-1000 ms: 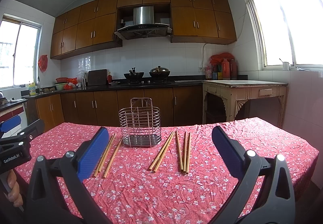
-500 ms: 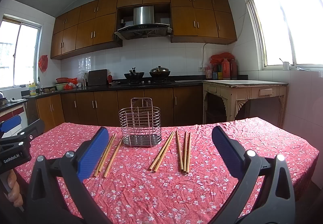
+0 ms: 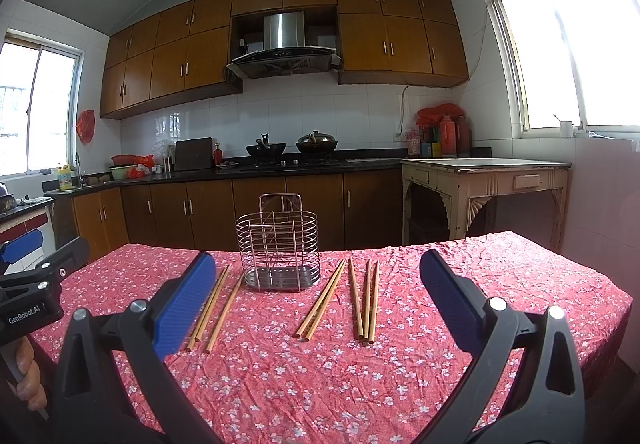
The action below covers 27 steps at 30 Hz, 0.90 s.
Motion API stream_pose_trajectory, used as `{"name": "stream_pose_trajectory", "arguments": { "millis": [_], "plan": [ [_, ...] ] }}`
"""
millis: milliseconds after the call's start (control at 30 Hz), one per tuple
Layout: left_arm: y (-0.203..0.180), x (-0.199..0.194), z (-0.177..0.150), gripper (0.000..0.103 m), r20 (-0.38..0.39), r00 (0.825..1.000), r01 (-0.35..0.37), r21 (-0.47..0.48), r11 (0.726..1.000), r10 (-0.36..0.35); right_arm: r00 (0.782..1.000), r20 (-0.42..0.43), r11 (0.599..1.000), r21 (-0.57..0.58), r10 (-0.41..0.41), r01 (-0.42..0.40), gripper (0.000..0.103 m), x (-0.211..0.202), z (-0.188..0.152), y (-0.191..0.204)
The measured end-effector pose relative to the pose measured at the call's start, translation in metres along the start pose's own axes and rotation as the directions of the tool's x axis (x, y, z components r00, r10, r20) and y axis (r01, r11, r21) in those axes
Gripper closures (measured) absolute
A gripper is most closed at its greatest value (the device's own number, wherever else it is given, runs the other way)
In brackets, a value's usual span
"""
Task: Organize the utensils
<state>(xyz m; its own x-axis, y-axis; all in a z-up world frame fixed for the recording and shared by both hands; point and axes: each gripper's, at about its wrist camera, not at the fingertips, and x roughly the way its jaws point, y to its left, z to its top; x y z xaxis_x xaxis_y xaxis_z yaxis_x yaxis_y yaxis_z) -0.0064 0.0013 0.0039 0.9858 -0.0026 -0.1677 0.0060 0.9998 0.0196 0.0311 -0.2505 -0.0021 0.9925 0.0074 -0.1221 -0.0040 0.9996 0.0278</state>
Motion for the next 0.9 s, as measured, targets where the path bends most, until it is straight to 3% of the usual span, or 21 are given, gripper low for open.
{"name": "stream_pose_trajectory", "arguments": {
  "millis": [900],
  "plan": [
    [-0.004, 0.011, -0.009, 0.002, -0.014, 1.0, -0.005, 0.001, 1.0, 0.005, 1.0, -0.02, 1.0, 0.008, 0.005, -0.005, 0.004, 0.006, -0.008, 0.003]
  ]
}}
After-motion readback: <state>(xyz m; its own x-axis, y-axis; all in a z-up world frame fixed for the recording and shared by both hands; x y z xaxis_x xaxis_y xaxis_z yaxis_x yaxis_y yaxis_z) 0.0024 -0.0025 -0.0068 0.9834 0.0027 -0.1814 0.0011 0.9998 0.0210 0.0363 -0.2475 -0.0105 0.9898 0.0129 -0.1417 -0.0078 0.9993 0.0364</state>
